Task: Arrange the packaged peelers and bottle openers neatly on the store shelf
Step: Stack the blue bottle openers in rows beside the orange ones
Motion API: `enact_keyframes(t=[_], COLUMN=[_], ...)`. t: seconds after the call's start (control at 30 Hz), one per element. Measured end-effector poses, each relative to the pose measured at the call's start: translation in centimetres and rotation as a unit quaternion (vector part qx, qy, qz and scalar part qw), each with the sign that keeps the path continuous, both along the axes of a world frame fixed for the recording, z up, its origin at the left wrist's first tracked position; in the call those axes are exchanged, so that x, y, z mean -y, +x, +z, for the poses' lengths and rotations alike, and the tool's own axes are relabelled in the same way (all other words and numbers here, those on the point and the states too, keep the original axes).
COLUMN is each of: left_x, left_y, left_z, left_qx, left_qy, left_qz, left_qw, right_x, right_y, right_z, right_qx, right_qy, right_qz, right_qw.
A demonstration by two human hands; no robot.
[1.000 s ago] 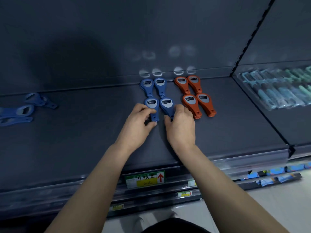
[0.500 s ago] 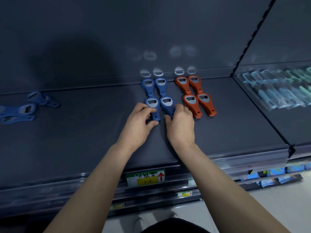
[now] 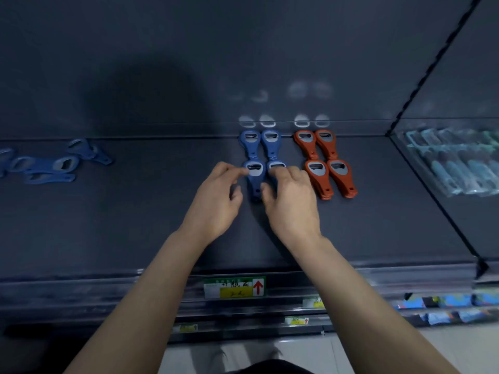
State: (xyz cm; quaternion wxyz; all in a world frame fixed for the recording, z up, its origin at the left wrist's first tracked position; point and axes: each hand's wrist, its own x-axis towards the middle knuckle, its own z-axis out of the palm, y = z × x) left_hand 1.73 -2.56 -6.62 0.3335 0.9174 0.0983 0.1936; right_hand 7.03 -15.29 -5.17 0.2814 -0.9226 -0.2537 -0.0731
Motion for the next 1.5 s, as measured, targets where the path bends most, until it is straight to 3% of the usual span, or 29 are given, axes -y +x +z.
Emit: enact_keyframes(t=[0.23, 0.47, 0.87, 1.07, 1.27, 1.5], left_x=[-1.8, -6.2, -22.7, -29.1, -33.7, -31.2], left_y=[-2.5, -6.5, -12.9, -13.5, -13.0, -11.4], left_z=[1.0, 0.6, 0.3, -0.1, -0.5, -0.5], left_qx=[0.016, 0.0, -0.064, -0.151, -0.243, -0.227], left_qy=[0.038, 0.047, 0.053, 0.085, 0.007, -0.001], left_qz=[0.089, 0.189, 0.314, 0.364, 0.276, 0.133], left_qw=[0.995, 0.981, 0.946, 0.915, 0.93, 0.965], right_x=[-3.2, -8.6, -24.4, -31.0, -34.2, -31.6], right_y=[-0.8, -2.0, -6.3, -6.2, -6.3, -5.8], right_z=[0.7, 0.6, -0.6, -1.1, -1.7, -1.8], right_qx=[0.005, -0.021, -0.071, -0.073, -0.099, -0.085], right_qy=[-0.033, -0.091, -0.111, -0.125, -0.176, -0.153], right_qz=[0.142, 0.204, 0.217, 0.216, 0.259, 0.248], right_qw=[0.989, 0.974, 0.967, 0.966, 0.945, 0.953])
